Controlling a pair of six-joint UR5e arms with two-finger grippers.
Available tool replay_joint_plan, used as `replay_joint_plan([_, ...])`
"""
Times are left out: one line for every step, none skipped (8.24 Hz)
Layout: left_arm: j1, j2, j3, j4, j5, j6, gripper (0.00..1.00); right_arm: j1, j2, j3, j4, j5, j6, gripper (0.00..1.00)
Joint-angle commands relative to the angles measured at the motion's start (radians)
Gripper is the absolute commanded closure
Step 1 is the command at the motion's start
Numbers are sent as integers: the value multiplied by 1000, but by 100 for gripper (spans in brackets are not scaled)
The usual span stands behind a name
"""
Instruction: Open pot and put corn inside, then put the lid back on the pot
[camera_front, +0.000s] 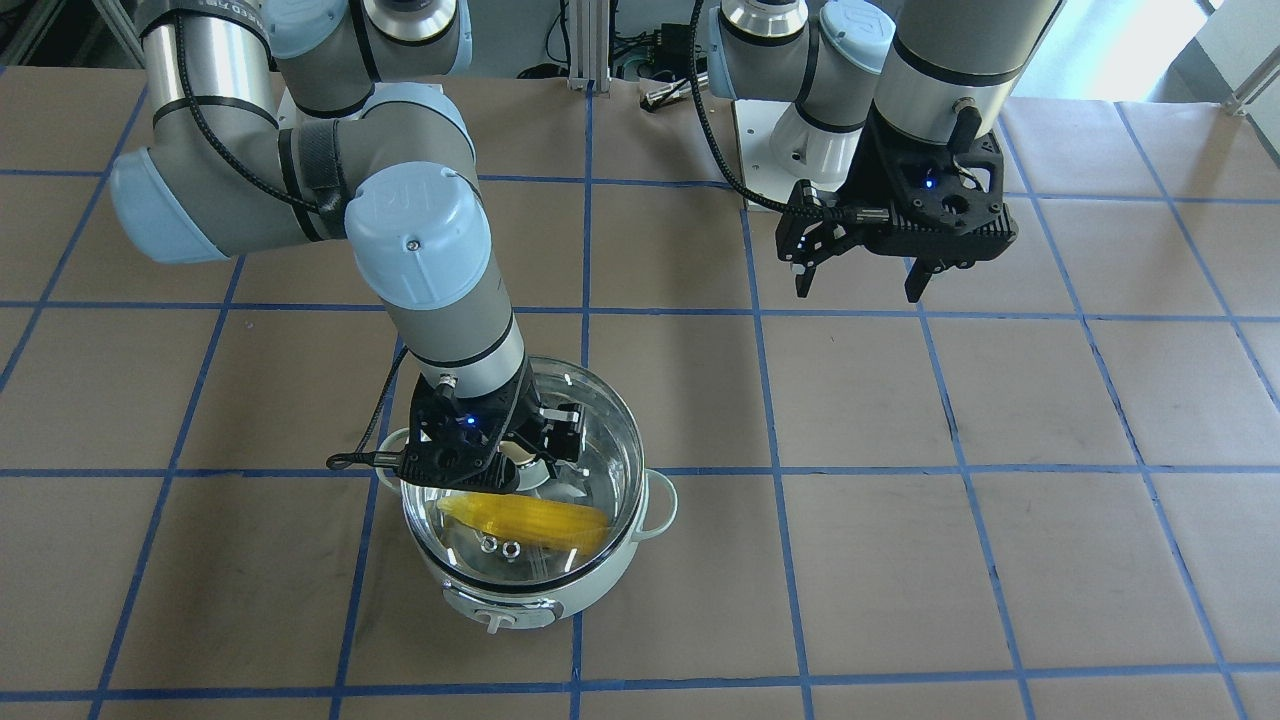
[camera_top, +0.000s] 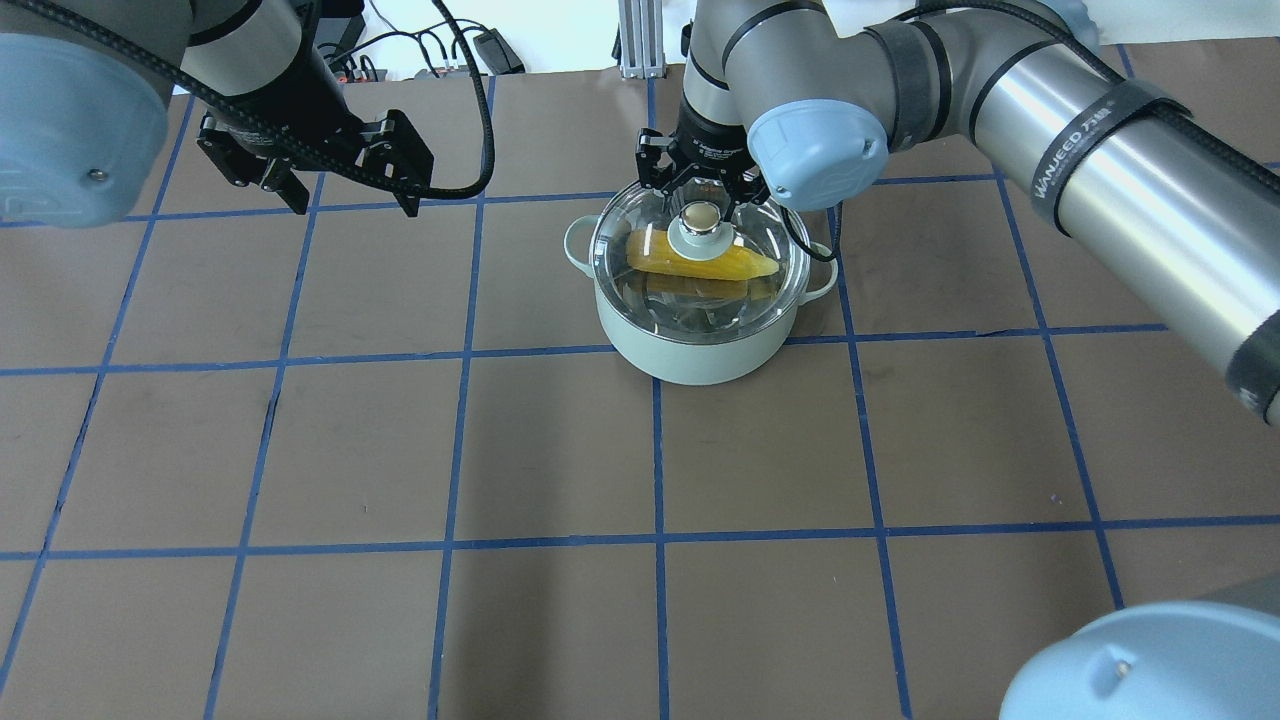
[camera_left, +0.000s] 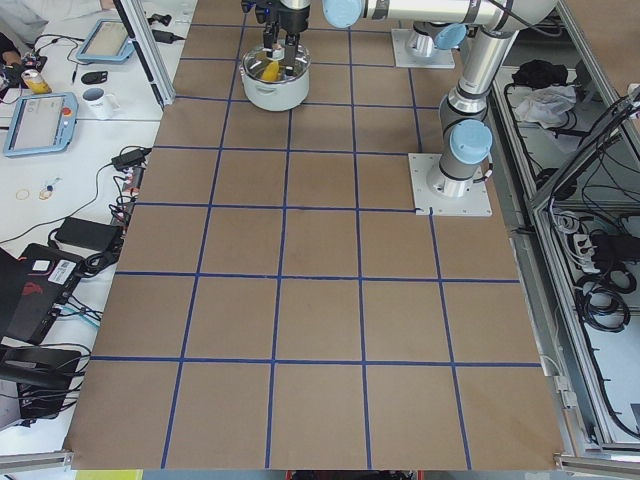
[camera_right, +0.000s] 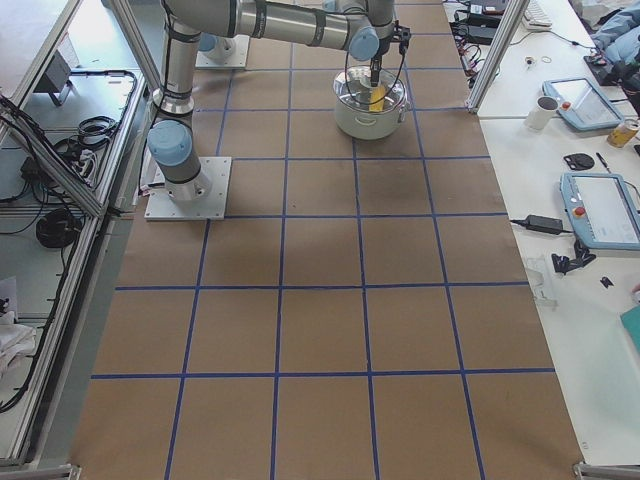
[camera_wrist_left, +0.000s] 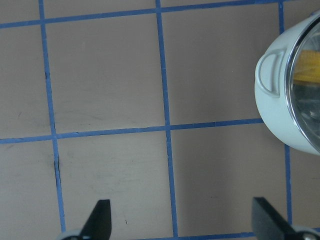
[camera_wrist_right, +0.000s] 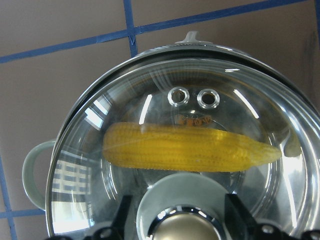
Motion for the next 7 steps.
replay_joint_plan([1,-2,0,0,0,-1,0,0,1,-12,-10,1,-6,29])
replay_joint_plan([1,-2,0,0,0,1,0,0,0,-12,-13,1,1,29])
replay_joint_plan([1,-2,0,0,0,-1,0,0,-2,-12,-13,1,0,29])
replay_joint_plan([1,-2,0,0,0,1,0,0,0,-10,-17,1,-2,29])
replay_joint_plan([1,-2,0,0,0,1,0,0,-2,-10,-19,1,5,29])
replay_joint_plan([1,-2,0,0,0,1,0,0,-2,-7,-19,1,8,29])
replay_joint_plan([1,-2,0,2,0,1,0,0,-2,-7,-17,4,9,28])
